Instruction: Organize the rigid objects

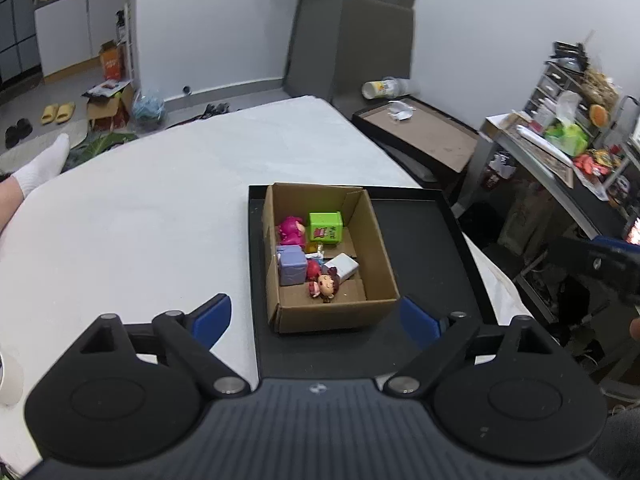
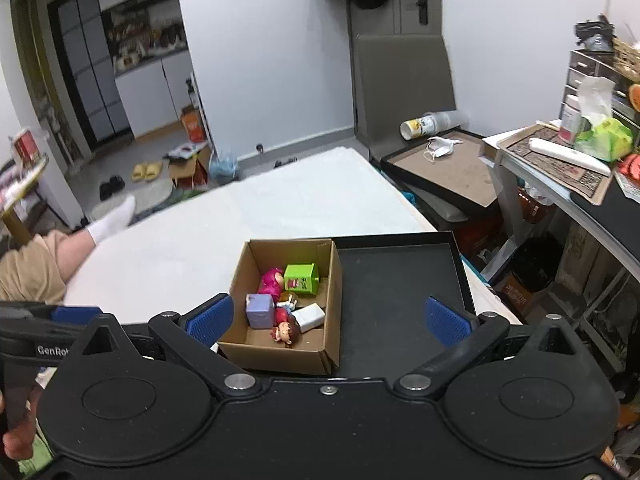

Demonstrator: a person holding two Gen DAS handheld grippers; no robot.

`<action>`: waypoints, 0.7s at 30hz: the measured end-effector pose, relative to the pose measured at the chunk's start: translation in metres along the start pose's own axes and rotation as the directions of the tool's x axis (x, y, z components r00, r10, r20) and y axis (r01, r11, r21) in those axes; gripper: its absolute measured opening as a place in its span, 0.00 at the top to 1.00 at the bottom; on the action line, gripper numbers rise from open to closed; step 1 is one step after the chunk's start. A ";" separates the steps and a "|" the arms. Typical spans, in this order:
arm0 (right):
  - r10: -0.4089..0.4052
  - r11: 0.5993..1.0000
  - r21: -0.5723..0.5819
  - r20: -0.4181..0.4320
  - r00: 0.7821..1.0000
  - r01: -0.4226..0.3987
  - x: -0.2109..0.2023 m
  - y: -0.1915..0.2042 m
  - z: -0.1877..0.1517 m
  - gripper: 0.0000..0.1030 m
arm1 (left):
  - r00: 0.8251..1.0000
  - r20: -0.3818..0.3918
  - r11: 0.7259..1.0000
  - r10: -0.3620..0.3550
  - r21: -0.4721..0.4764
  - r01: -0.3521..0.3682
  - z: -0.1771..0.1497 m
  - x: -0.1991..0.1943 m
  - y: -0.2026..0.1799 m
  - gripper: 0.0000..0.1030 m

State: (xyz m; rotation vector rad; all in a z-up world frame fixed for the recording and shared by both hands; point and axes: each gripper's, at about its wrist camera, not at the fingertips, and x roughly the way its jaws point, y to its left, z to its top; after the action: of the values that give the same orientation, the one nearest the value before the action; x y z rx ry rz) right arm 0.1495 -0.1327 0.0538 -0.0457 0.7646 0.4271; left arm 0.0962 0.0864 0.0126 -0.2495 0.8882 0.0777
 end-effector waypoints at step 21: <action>-0.110 0.983 0.162 0.127 0.986 0.089 -0.084 -0.001 -0.021 0.00 | 0.995 0.091 0.998 -0.038 0.050 0.033 -0.035 -0.075 -0.008 0.07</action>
State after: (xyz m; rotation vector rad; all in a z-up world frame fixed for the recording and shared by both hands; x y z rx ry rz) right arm 0.0824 -0.1680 0.0950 0.0900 0.6569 0.2711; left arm 0.0236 0.0728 0.0505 -0.2151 0.7931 0.0346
